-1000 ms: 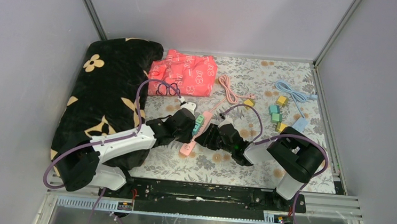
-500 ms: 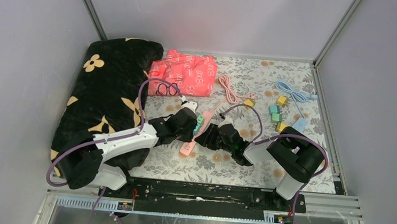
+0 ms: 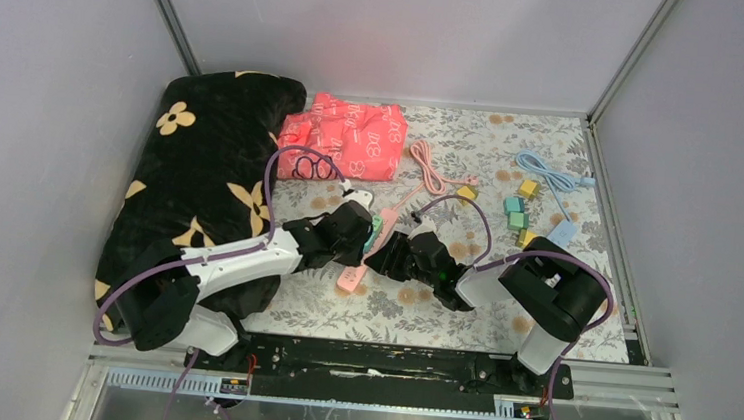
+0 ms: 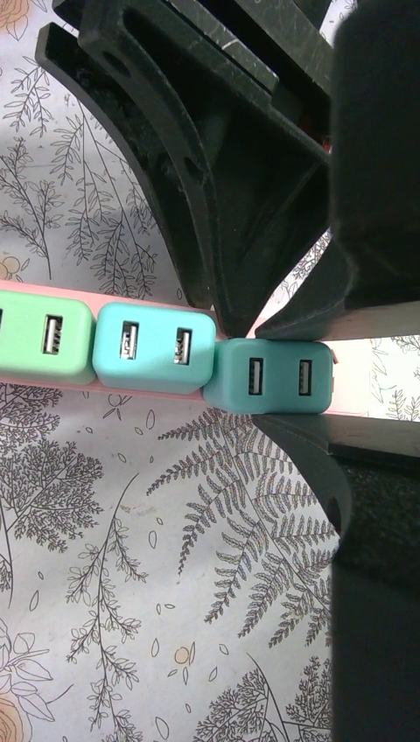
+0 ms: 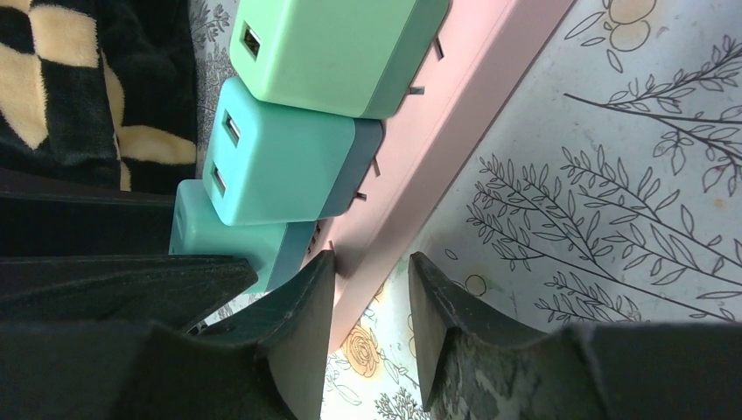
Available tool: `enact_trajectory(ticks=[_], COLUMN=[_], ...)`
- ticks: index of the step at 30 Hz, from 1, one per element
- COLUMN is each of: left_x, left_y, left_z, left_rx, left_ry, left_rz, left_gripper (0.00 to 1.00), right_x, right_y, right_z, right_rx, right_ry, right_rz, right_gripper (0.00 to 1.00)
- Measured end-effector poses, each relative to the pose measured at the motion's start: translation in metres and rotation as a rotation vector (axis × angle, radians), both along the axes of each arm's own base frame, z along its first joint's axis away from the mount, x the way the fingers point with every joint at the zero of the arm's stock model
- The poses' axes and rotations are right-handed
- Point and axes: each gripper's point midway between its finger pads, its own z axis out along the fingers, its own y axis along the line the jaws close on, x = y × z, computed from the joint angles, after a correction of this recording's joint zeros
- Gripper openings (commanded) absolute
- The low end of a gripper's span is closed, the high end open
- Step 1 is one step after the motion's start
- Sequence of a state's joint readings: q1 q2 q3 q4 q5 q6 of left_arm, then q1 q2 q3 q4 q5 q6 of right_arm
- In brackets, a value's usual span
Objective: Insert the plug
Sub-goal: Insert the plug into the socket.
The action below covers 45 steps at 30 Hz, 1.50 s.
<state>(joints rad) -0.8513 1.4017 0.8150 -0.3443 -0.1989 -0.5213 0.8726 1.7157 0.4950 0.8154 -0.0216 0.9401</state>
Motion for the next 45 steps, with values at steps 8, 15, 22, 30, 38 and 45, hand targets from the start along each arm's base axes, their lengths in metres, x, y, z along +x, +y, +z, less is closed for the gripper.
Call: enact_trajectory(ticks=[8, 15, 22, 30, 38, 45], left_x=[0.000, -0.001, -0.002, -0.003, -0.005, -0.005], left_y=[-0.002, -0.003, -0.004, -0.005, -0.004, -0.005], left_z=[-0.002, -0.005, -0.005, -0.008, -0.014, -0.014], left_rx=[0.043, 0.081, 0.118, 0.158, 0.126, 0.101], left_ry=[0.029, 0.021, 0.011, -0.007, -0.031, -0.049], left_rz=[-0.009, -0.022, -0.028, -0.033, -0.015, -0.009], left_gripper=[0.00, 0.00, 0.00, 0.00, 0.00, 0.00], right_x=[0.000, 0.000, 0.000, -0.001, -0.001, -0.002], right_y=[0.001, 0.001, 0.000, -0.006, -0.006, -0.005], right_z=[0.000, 0.000, 0.001, 0.002, 0.002, 0.001], right_rx=[0.003, 0.003, 0.009, 0.006, 0.008, 0.012], right_ry=[0.000, 0.000, 0.004, 0.002, 0.006, 0.011], right_rz=[0.003, 0.003, -0.008, -0.029, -0.028, -0.026], right_gripper=[0.42, 0.41, 0.38, 0.38, 0.39, 0.39])
